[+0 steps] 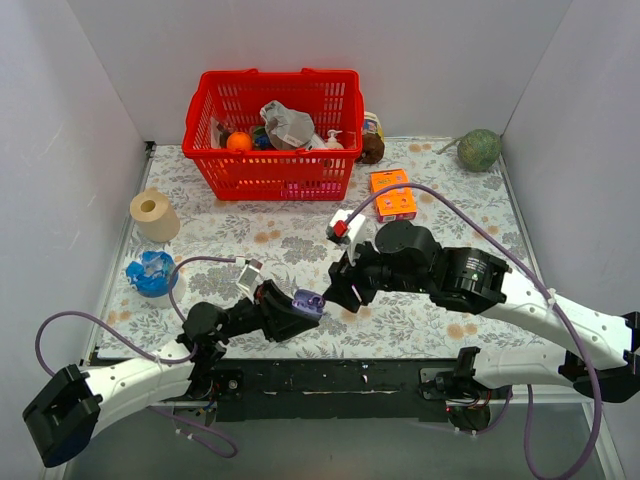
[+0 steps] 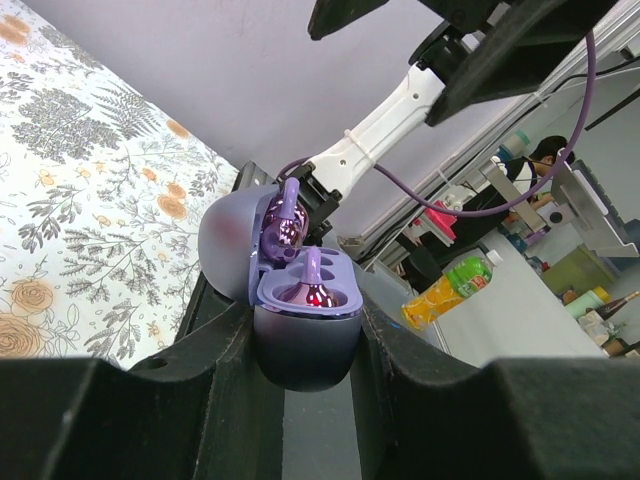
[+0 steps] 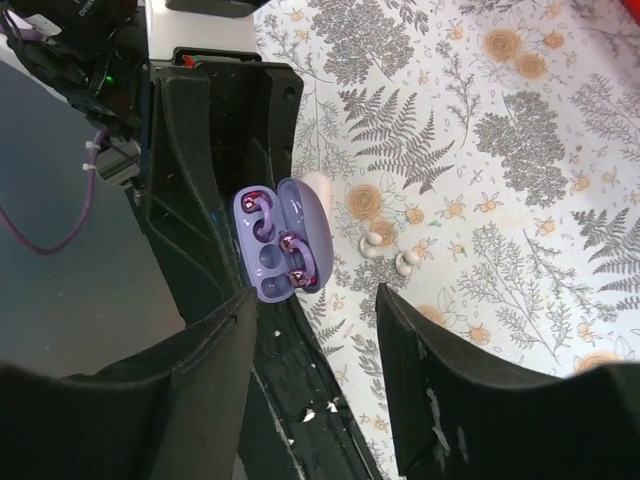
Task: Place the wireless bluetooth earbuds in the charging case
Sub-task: Pick up the earbud from the charging case.
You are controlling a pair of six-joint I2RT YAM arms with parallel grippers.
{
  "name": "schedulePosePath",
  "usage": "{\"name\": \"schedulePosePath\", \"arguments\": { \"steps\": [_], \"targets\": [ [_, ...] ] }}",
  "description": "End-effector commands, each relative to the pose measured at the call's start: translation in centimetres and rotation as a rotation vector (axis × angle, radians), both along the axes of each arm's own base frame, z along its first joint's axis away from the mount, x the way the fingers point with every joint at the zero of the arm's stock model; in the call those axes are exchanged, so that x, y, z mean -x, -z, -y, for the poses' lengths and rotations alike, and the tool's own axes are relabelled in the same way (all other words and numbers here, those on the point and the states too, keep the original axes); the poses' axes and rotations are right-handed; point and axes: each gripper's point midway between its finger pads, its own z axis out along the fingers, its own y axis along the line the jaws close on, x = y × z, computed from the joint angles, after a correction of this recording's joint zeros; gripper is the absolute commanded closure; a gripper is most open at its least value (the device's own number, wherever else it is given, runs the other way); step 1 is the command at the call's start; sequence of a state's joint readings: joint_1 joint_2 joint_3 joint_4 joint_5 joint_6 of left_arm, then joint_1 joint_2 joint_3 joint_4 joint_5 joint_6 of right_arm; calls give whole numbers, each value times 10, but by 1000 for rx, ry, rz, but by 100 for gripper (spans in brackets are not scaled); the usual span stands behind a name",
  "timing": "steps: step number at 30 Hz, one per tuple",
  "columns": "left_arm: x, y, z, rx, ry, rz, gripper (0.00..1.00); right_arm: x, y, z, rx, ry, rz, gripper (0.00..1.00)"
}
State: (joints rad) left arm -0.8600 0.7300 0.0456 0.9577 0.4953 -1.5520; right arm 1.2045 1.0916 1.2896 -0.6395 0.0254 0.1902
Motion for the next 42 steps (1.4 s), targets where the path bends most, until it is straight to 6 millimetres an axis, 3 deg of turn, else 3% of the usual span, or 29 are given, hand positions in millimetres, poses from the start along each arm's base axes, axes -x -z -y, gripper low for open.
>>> {"name": "schedulePosePath", "arguments": {
  "steps": [1,9,13,18,42],
  "targets": [
    [6,3,-3,1,11,-4,100,-7,-1,4,90,-39,88,44],
    [6,2,-4,-4,9,2,100,-5,2,-10,63,-60,64,59],
    [6,2,-3,-14,16,-2,100,2,-8,-16,16,-85,37,48],
    [7,-1,-3,-10,19,2,100,7,-8,-21,4,-105,9,45],
    [9,-10,-4,4,21,19,100,3,21,-35,62,-81,-55,58]
  ]
}}
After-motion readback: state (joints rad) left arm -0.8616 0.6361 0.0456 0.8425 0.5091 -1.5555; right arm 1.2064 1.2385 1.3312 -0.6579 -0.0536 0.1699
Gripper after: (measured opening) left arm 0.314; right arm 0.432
